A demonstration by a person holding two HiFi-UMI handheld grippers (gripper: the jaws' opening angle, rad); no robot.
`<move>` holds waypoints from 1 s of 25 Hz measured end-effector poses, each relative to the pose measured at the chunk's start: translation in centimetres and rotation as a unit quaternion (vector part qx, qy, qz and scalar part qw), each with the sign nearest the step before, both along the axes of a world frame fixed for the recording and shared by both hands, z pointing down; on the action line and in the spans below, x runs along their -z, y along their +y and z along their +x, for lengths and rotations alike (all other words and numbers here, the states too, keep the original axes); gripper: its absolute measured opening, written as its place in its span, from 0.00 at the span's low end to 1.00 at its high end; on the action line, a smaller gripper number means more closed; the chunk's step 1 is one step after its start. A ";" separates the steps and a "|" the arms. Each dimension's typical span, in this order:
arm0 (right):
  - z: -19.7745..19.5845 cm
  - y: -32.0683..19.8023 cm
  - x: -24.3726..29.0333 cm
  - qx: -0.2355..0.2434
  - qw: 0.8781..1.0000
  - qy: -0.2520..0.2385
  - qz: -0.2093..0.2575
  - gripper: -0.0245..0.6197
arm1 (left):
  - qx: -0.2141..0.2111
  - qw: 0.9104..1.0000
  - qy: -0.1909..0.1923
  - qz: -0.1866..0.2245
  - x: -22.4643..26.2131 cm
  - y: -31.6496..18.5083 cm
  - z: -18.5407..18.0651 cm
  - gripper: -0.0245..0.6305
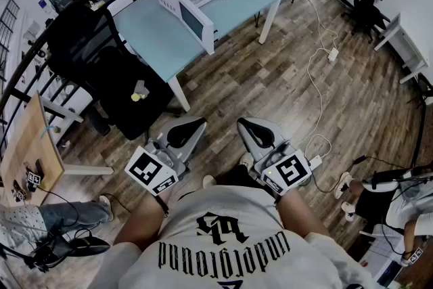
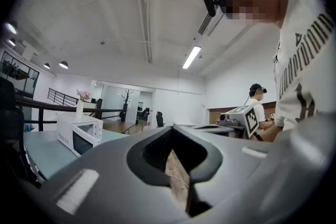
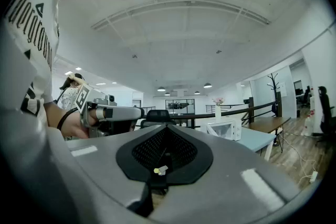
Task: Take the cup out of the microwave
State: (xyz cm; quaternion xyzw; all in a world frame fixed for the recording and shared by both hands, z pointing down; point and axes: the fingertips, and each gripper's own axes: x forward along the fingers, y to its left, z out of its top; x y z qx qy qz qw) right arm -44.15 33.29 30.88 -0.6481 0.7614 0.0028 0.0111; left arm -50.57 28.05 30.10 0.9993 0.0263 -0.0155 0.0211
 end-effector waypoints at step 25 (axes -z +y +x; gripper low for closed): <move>22.8 -5.4 -1.5 0.062 0.998 -0.018 -0.012 0.04 | 0.006 0.999 -0.033 -0.032 -3.2 -5.9 26.1 0.11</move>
